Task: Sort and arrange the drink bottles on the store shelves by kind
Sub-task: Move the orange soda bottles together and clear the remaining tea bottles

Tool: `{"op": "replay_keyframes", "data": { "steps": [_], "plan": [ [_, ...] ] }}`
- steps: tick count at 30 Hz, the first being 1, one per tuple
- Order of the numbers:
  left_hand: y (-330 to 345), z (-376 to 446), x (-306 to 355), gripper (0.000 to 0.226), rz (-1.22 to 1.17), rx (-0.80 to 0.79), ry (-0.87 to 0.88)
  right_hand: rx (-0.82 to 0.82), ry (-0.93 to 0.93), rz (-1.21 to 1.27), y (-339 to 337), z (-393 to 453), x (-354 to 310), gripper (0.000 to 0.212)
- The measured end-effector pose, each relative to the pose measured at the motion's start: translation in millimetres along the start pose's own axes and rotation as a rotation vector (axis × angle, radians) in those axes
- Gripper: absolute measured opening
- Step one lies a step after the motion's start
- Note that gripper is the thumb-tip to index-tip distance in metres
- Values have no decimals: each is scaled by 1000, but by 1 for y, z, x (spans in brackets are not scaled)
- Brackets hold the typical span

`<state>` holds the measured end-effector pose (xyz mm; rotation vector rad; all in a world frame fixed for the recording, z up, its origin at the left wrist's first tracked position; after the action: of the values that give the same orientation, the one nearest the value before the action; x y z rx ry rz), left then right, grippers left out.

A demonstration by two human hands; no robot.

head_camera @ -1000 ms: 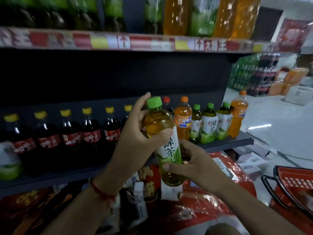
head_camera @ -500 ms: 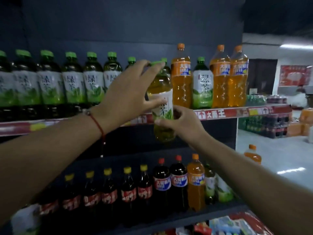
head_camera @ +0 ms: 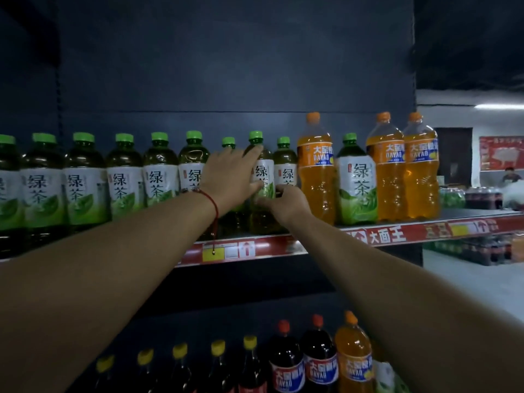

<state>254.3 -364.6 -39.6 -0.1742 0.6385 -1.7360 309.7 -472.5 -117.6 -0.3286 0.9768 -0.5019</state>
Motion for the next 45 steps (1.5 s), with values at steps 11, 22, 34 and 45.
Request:
{"op": "replay_keyframes", "data": {
  "steps": [11,22,34,45],
  "plan": [
    [38,-59,10,75,-177,40,-36,8,-267,-657,-19,-24,-18,35],
    [75,-102,23,60,-151,37,-70,284,-255,-897,-131,37,-54,77],
    [81,-105,22,58,-143,63,-52,350,102,-769,-131,82,-27,105],
    [75,-104,19,56,-218,43,-88,384,-237,-524,-144,3,-49,92]
  ]
}}
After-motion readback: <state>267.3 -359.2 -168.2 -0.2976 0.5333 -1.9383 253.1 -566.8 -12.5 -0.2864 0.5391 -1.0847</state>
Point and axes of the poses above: each hand's wrist, its own z-axis towards the middle knuckle, its own y-axis out of the palm, x = y × z, the point moved 8 cm from there along z, towards the middle knuckle, and after that the axes turned 14 degrees about -z, right-handed, at the moved point
